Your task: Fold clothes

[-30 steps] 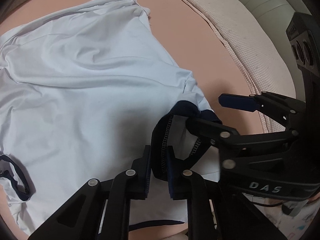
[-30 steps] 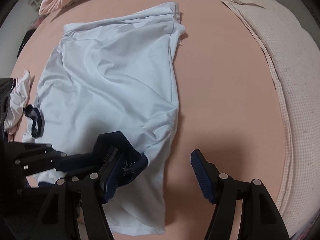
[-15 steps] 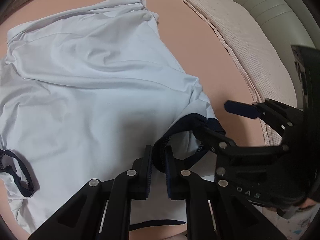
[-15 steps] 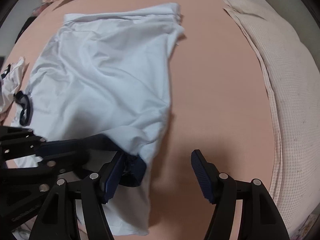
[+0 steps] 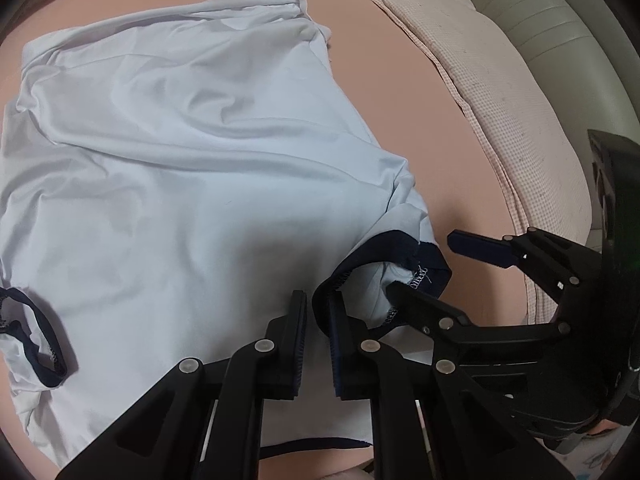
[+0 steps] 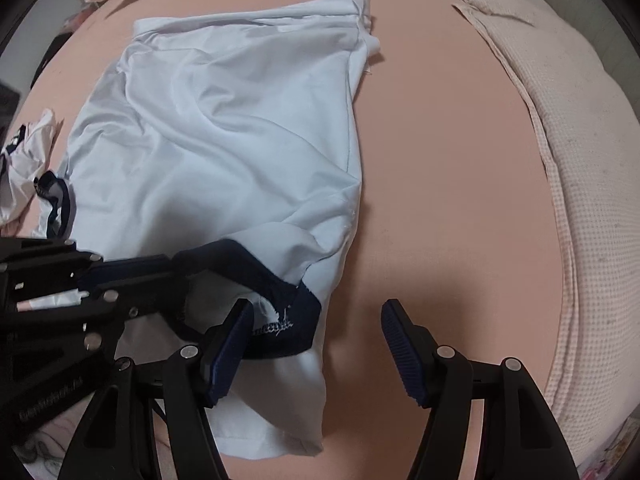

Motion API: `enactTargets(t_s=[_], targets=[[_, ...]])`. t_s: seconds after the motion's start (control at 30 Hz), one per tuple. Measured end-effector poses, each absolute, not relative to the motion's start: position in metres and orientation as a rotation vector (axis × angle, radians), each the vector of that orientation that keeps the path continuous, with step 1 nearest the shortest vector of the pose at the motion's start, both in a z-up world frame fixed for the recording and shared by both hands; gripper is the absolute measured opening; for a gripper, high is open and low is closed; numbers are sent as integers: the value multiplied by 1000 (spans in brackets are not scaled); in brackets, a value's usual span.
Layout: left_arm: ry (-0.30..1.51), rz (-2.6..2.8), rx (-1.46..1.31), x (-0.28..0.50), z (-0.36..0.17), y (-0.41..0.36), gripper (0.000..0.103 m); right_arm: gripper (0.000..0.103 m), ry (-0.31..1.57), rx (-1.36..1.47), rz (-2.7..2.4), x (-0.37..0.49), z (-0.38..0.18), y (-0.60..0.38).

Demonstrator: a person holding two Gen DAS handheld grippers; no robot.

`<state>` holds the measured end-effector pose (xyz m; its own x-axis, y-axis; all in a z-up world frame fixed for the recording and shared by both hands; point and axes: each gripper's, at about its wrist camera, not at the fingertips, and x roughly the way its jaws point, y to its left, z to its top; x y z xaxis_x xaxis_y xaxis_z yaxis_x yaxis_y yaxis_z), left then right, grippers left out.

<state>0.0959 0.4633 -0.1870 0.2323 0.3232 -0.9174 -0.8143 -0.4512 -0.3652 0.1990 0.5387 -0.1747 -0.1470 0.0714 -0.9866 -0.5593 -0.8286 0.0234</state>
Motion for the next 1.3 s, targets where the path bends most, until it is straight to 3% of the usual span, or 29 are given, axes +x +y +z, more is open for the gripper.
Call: enactTargets(t_s=[0.27,0.3,0.37,0.47,1.0,1.3], targets=[[512,1406,-1500,100,-188,468,9,64,691,-1569,1987,206,-180,570],[511,1403,-1501,100,-188,468,9,60,707,-1538,1988,207,-177,574],[506,1398,-1505,99,-189,468,9,27,755,-1473,2009,209,-172,582],[507,1389,-1506,100,-188,466,9,16,873,-1422,2035,200,-172,582],[492,1297,-1518,108,-183,457,9,14,828,-1381,2183,169,-138,555],[469,1297,-1540,105,-178,445,9,15,898,-1452,2172,158,-149,553]])
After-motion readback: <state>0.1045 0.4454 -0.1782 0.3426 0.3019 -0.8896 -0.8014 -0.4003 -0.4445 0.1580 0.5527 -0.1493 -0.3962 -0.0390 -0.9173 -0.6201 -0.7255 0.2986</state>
